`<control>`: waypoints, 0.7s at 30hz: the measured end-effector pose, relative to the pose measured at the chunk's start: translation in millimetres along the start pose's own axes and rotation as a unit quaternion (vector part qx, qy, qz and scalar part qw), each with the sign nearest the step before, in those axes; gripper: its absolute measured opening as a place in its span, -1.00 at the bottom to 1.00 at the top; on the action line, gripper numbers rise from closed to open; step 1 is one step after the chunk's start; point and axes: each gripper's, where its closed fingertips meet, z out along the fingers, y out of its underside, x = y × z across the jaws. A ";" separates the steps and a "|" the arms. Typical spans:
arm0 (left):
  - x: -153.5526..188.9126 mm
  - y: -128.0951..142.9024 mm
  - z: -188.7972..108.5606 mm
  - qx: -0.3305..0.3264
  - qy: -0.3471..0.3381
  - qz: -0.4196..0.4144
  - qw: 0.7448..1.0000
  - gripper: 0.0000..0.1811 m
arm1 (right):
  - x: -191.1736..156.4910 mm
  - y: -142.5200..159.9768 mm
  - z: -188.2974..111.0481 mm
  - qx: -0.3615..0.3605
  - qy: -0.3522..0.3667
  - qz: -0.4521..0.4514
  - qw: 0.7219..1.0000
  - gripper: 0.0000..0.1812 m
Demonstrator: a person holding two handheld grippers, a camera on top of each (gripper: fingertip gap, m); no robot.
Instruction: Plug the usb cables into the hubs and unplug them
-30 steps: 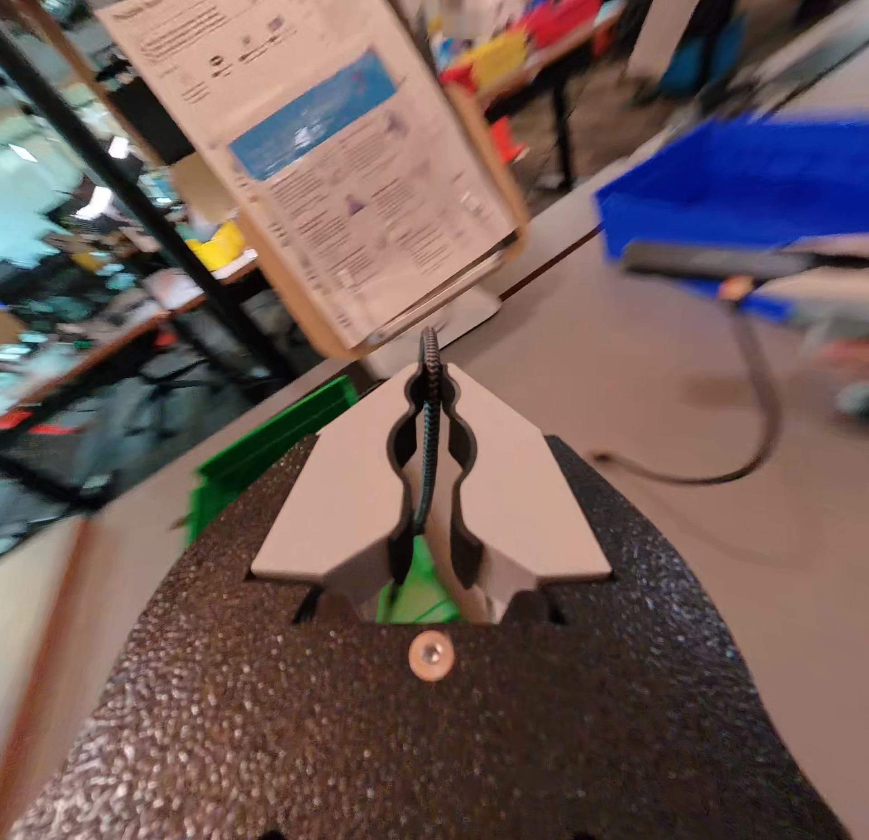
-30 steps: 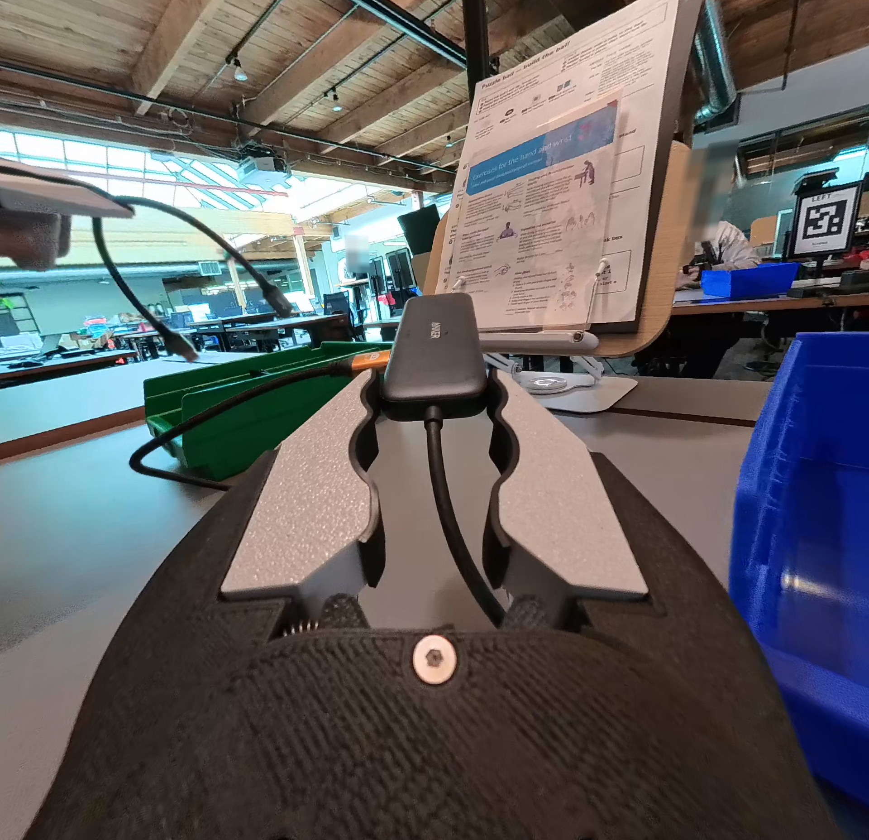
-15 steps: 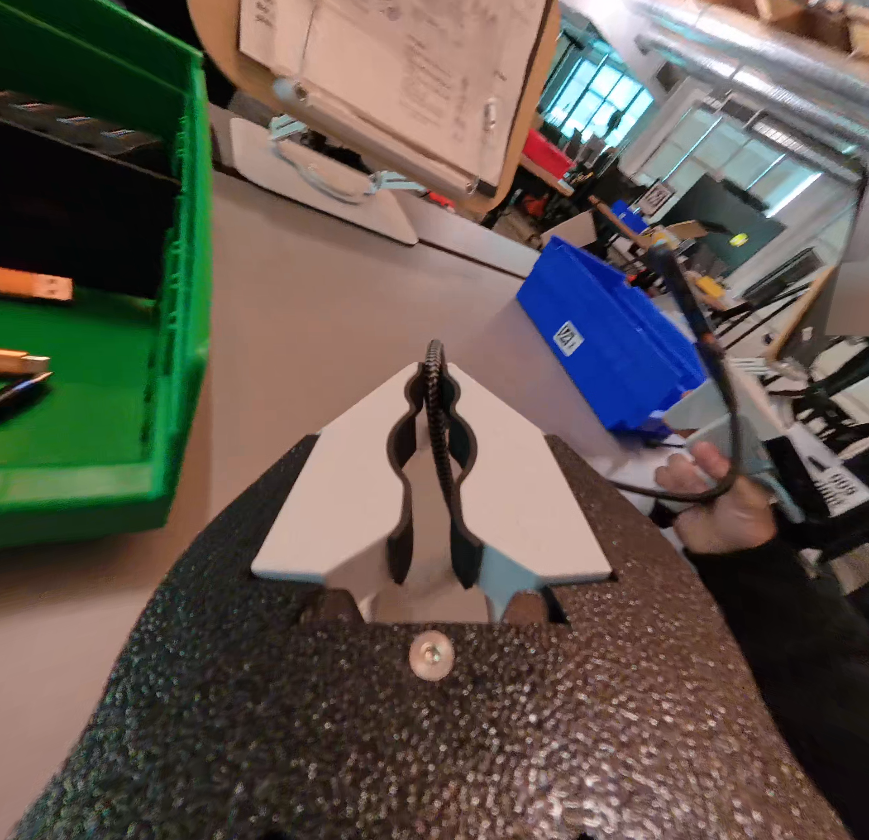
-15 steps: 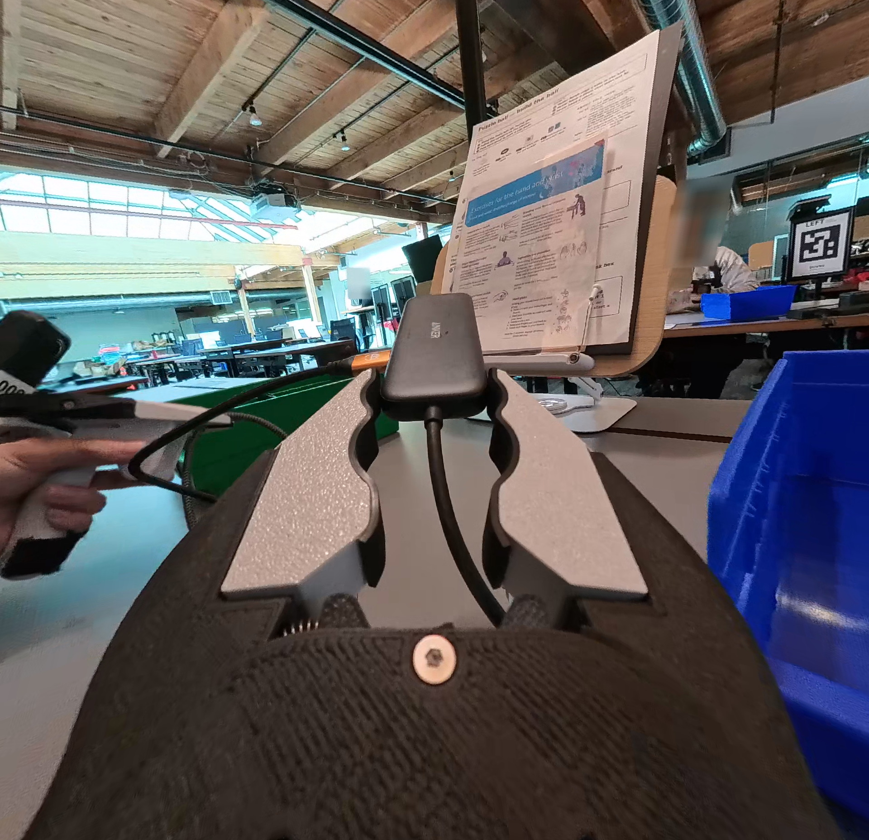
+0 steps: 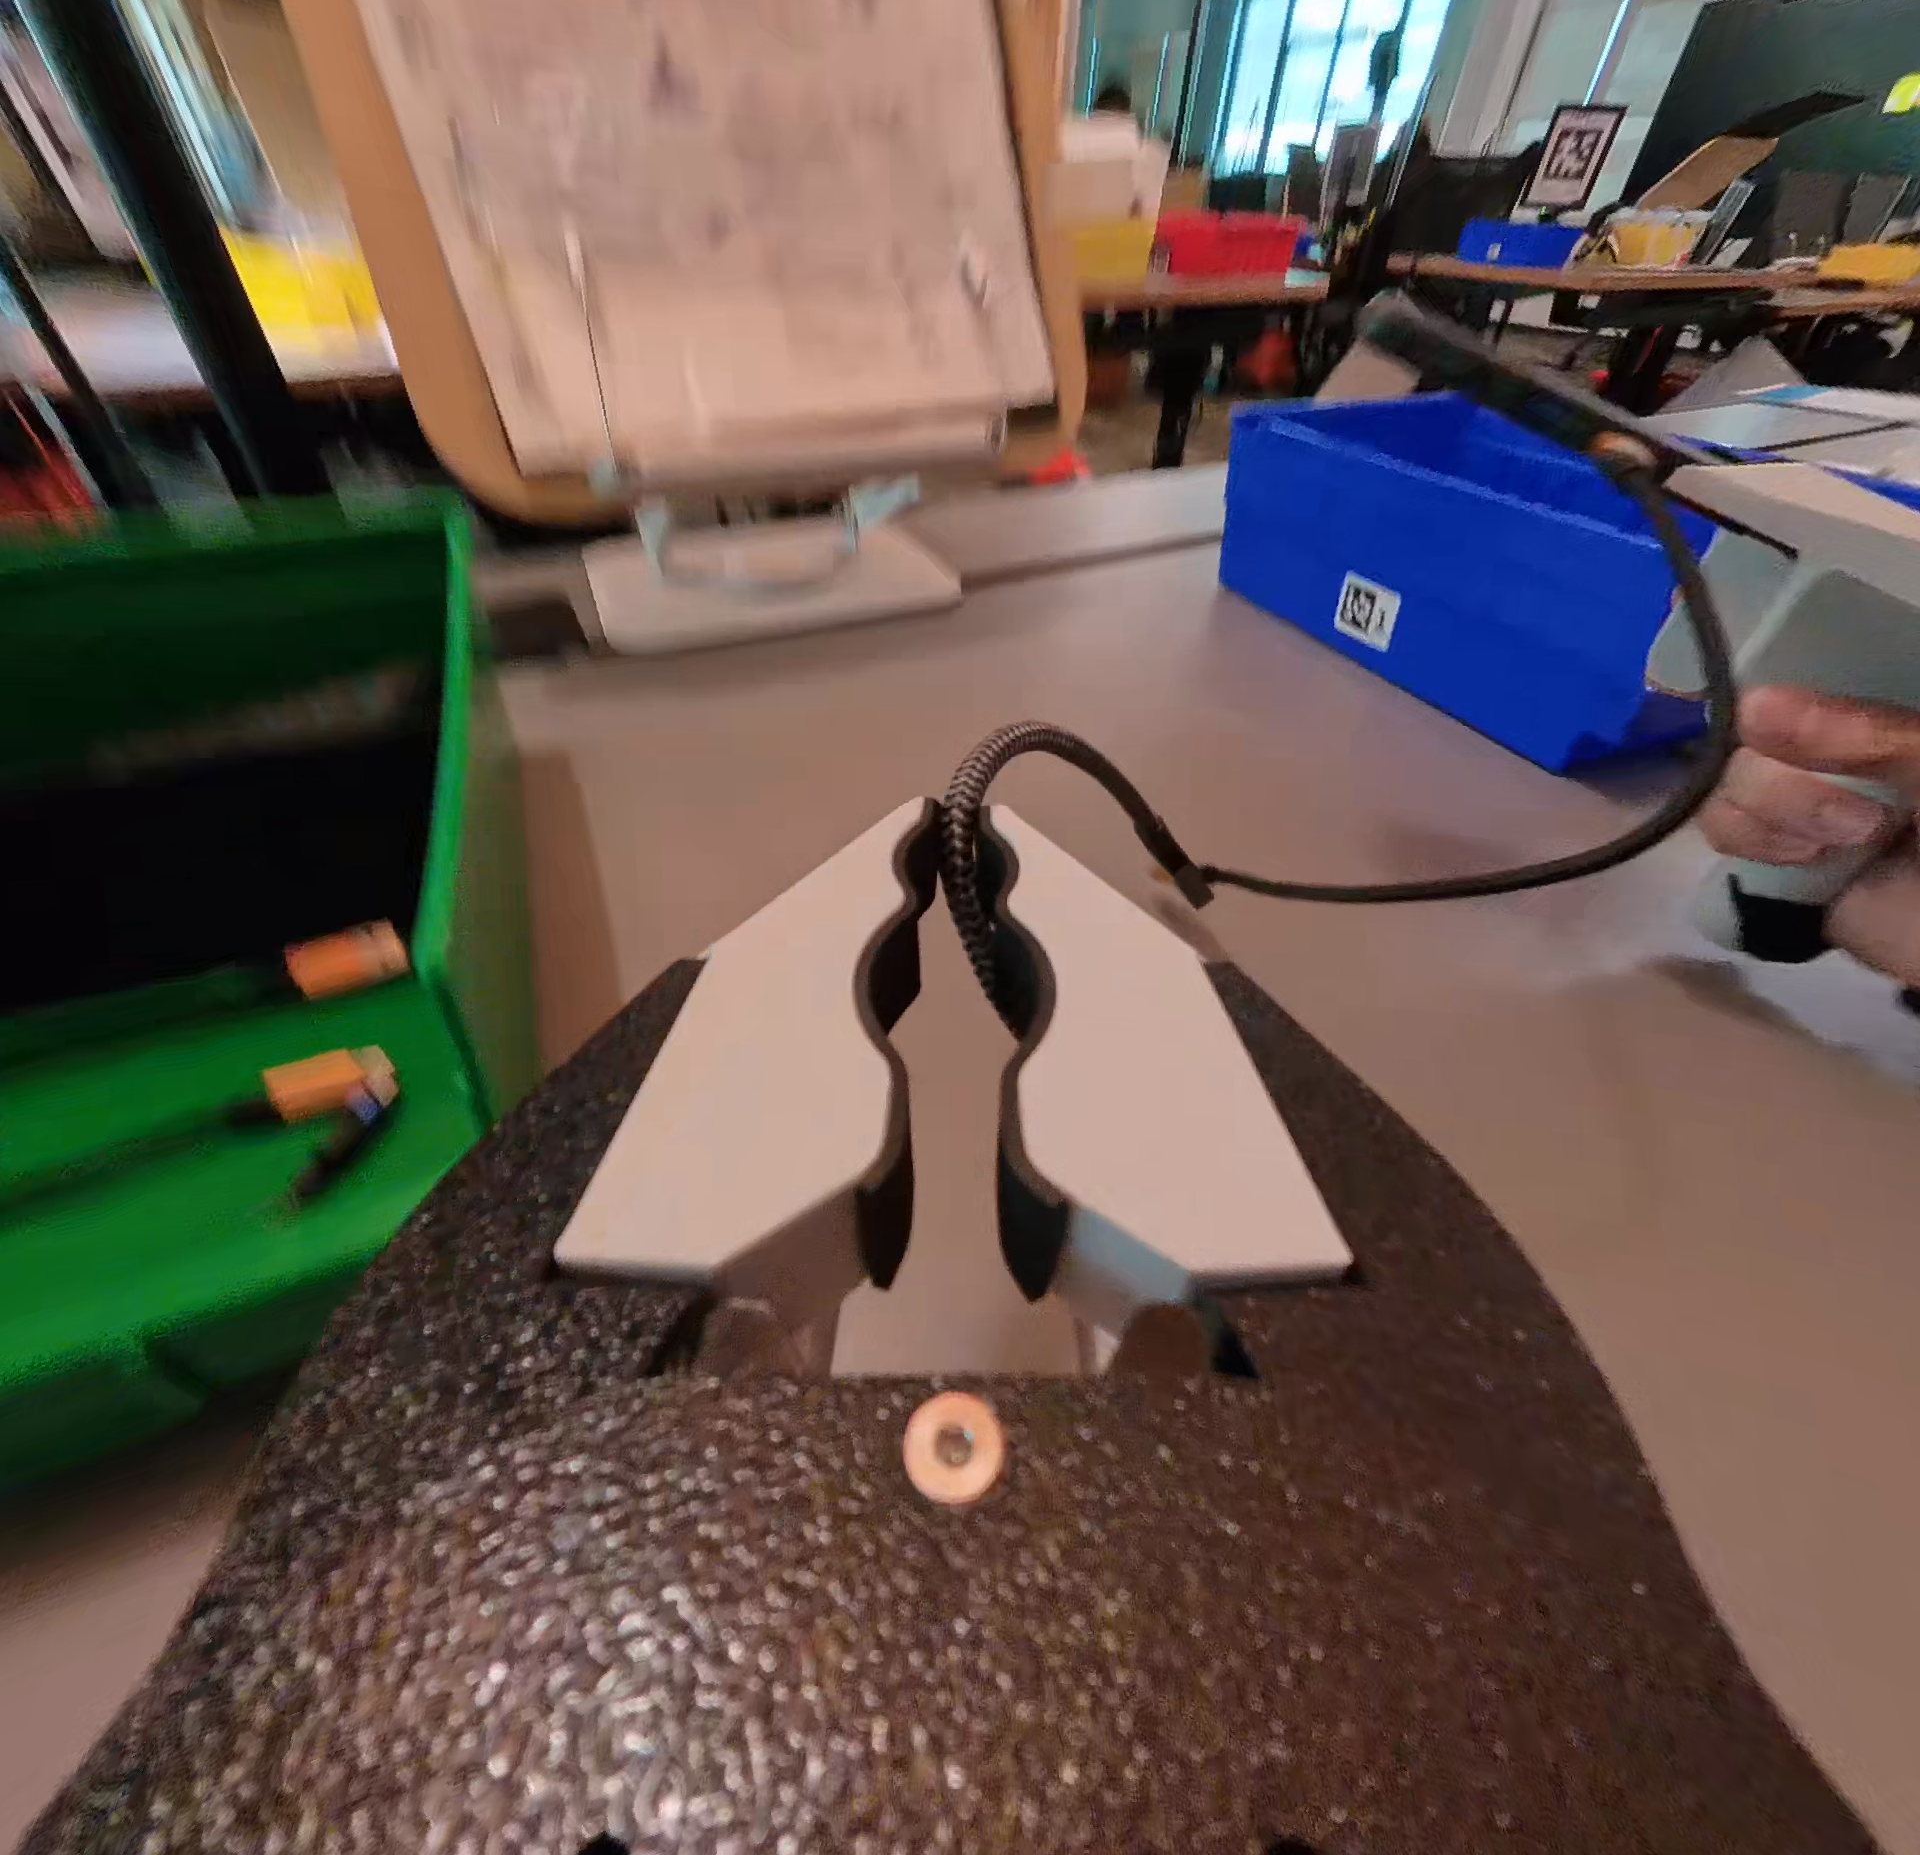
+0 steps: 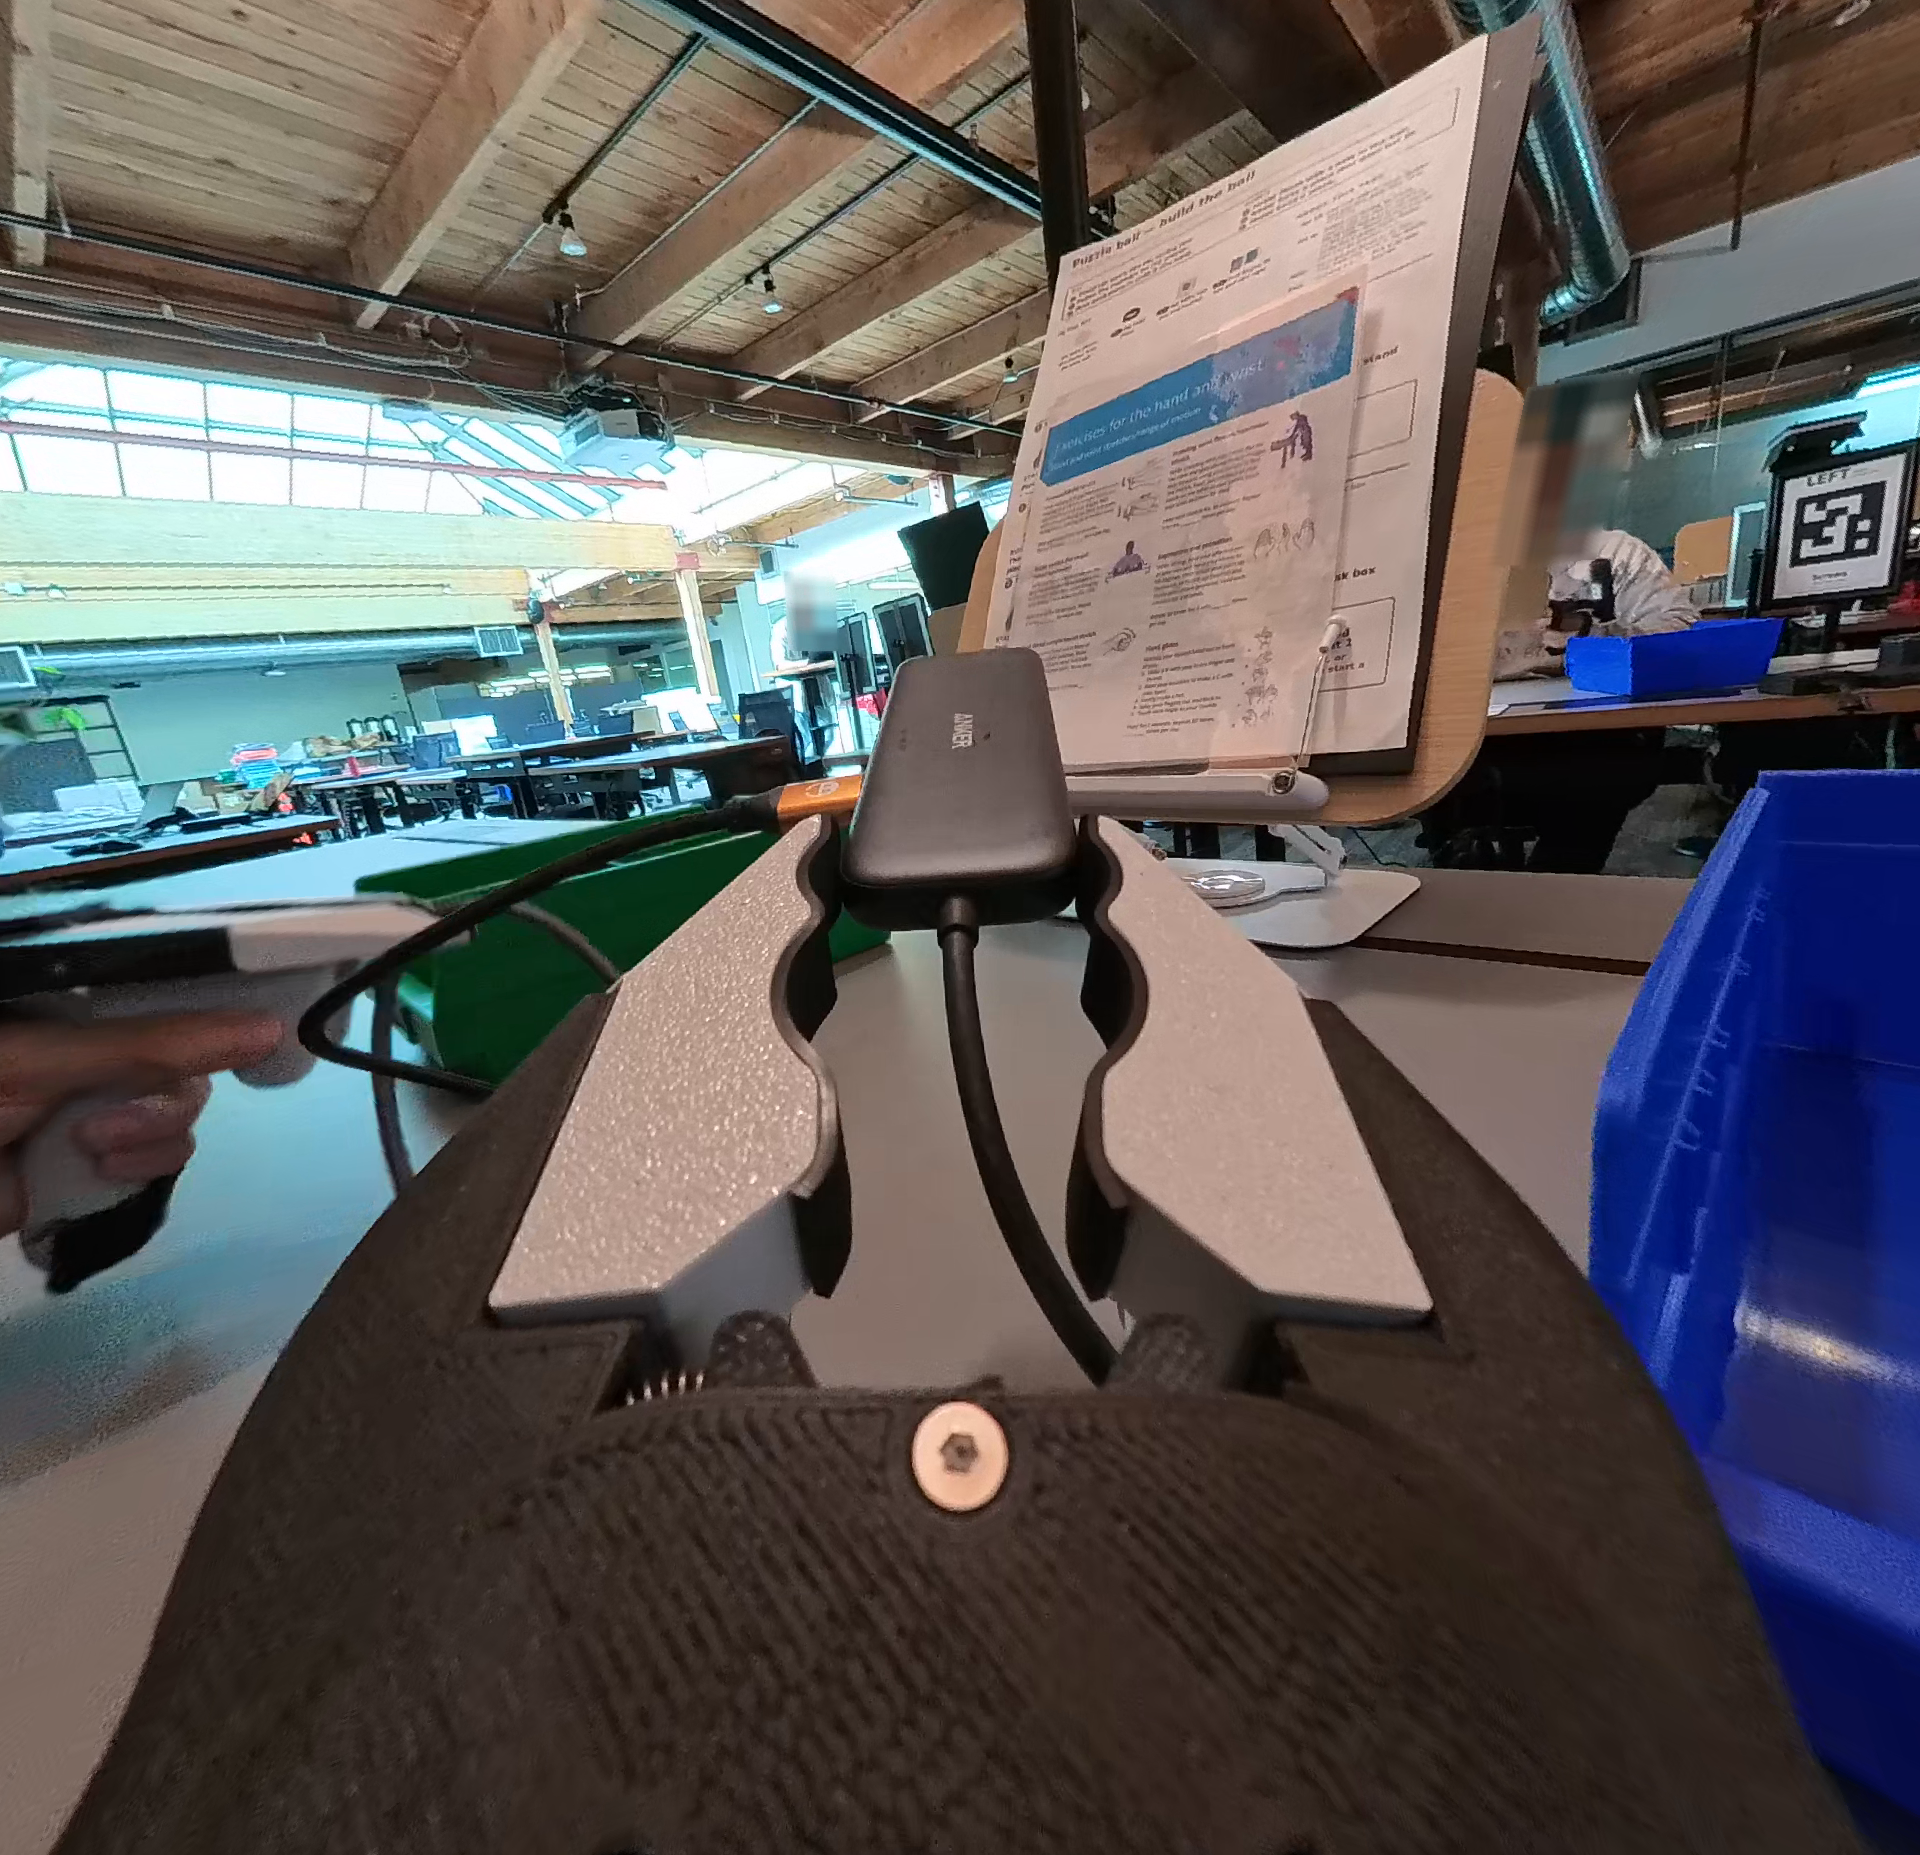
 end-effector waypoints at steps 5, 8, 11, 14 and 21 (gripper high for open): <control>74.4 -10.1 -12.2 0.040 0.136 0.305 0.942 -0.96 | 1.3 -9.8 -4.1 0.008 0.008 -0.002 1.000 -0.51; 100.8 33.3 -22.9 -0.032 0.238 0.348 0.906 -0.96 | 3.0 -14.5 -9.0 0.011 0.010 0.016 1.000 -0.51; 96.2 73.2 -31.7 -0.125 0.274 0.338 0.891 -0.94 | 0.0 -13.7 -11.9 0.003 0.010 0.013 1.000 -0.51; 81.0 90.7 -34.5 -0.191 0.263 0.272 0.906 -0.82 | -4.2 -11.8 -12.5 0.005 0.011 0.013 1.000 -0.51; 21.0 72.0 -0.3 -0.237 0.036 0.042 0.970 -0.61 | -9.3 -4.0 -6.7 0.001 -0.013 0.003 1.000 -0.51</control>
